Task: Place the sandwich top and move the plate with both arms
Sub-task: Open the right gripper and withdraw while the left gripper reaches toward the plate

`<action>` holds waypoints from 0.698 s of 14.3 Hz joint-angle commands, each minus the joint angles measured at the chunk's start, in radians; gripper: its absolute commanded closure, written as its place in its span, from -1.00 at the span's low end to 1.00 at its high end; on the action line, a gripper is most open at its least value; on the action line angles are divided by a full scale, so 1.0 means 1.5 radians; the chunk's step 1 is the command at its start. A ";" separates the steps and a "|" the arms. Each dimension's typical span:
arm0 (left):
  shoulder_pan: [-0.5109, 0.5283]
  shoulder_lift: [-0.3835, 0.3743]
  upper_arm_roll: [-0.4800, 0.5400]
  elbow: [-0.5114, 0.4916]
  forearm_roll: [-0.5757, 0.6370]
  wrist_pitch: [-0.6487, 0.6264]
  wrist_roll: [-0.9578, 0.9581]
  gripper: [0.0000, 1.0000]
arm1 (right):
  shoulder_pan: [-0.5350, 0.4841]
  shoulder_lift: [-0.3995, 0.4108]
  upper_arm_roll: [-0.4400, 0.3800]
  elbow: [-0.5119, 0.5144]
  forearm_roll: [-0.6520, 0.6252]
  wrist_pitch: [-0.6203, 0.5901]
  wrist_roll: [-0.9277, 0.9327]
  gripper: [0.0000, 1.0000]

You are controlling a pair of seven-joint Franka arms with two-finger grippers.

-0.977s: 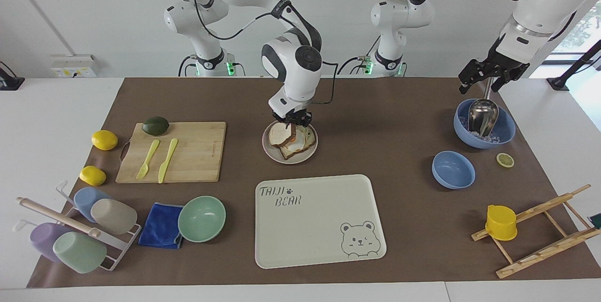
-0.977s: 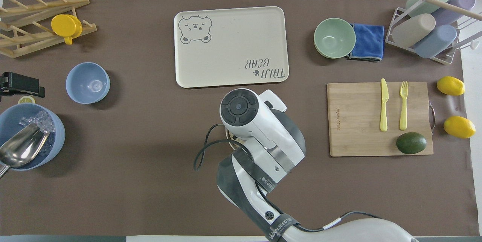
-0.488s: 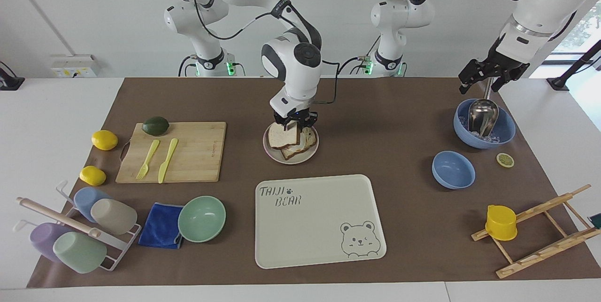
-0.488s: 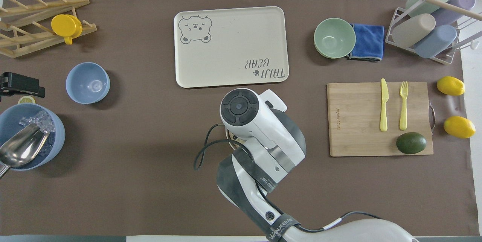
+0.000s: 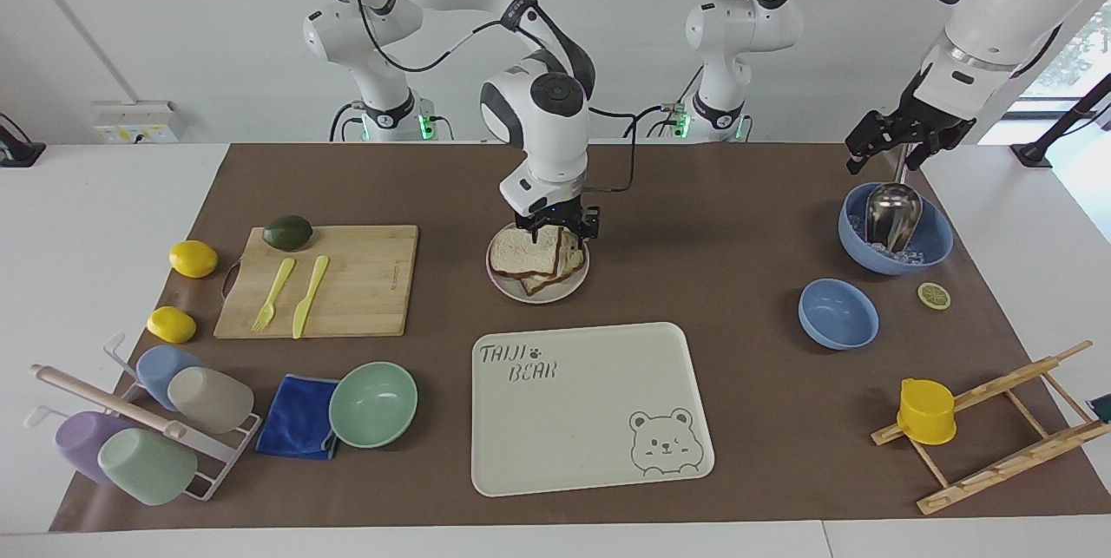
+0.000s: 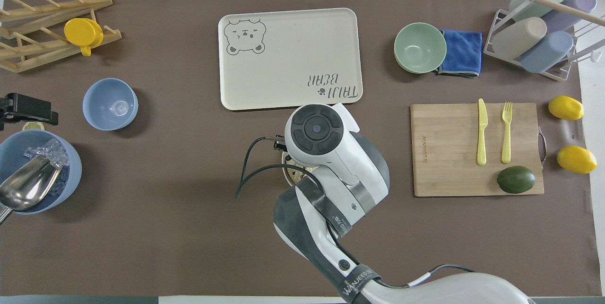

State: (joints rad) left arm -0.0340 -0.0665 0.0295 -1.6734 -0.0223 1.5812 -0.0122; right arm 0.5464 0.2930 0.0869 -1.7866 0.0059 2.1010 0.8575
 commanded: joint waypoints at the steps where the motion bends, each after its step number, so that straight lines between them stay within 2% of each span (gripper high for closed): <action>1: 0.003 -0.024 -0.005 -0.040 0.011 0.023 0.004 -1.00 | -0.044 -0.041 0.008 0.009 0.017 -0.054 -0.066 -1.00; 3: 0.000 -0.039 -0.006 -0.076 -0.001 0.054 -0.003 -1.00 | -0.089 -0.066 0.009 0.008 0.017 -0.108 -0.156 -1.00; 5: -0.006 -0.053 -0.007 -0.116 -0.050 0.092 -0.005 -1.00 | -0.138 -0.091 0.008 0.008 0.018 -0.155 -0.245 -1.00; 8: -0.027 -0.048 -0.011 -0.140 -0.110 0.119 -0.005 -1.00 | -0.204 -0.129 0.006 0.007 0.018 -0.217 -0.275 -1.00; 10: -0.054 -0.041 -0.011 -0.168 -0.142 0.156 -0.015 -1.00 | -0.262 -0.162 0.007 0.007 0.018 -0.263 -0.362 -1.00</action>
State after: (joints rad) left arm -0.0697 -0.1059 0.0058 -1.8542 -0.1975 1.7466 -0.0151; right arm 0.2306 0.1067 0.0835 -1.7626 0.0097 1.7577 0.4197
